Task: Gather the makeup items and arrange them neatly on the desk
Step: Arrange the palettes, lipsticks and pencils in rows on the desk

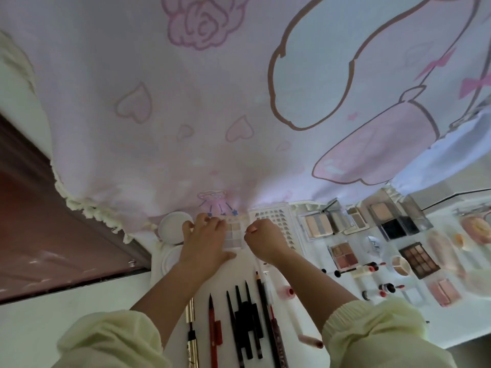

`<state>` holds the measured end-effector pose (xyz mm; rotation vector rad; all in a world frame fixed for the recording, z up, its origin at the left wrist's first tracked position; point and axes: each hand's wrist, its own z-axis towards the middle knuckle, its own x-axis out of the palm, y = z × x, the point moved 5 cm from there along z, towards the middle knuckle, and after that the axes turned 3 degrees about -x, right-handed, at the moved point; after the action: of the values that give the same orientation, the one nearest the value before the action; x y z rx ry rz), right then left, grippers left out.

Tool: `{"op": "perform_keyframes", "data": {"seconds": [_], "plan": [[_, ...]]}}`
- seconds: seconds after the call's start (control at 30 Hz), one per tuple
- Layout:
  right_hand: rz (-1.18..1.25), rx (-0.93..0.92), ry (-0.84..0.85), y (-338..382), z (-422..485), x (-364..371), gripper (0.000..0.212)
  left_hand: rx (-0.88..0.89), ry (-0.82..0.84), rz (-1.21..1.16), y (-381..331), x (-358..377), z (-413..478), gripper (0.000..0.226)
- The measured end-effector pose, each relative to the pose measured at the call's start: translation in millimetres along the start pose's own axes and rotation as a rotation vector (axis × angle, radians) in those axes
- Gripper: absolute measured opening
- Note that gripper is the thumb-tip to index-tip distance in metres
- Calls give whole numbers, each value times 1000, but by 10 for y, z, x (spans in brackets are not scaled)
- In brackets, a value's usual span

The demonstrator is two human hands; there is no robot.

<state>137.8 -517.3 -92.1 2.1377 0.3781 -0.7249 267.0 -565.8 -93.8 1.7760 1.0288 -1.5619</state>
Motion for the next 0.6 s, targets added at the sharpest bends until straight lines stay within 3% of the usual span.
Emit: {"op": "perform_keyframes", "data": {"seconds": [0.1,0.23,0.3,0.37,0.5,0.6], "plan": [[41,23,-5,56,14,-36,38,46,-19,36,16,5,52,70],[55,84,-3,109,76,-46,21,199,-218,135,33,43,103,64],[66,103,0,109,116,-45,25,221,-269,126,56,52,103,61],[96,107,-13,101,152,-57,31,213,-276,87,78,24,96,61],[222,171,-1,88,165,-30,20,208,-239,41,116,-45,80,53],[359,238,10,63,147,-5,17,206,-145,-96,172,-67,15,65]]}}
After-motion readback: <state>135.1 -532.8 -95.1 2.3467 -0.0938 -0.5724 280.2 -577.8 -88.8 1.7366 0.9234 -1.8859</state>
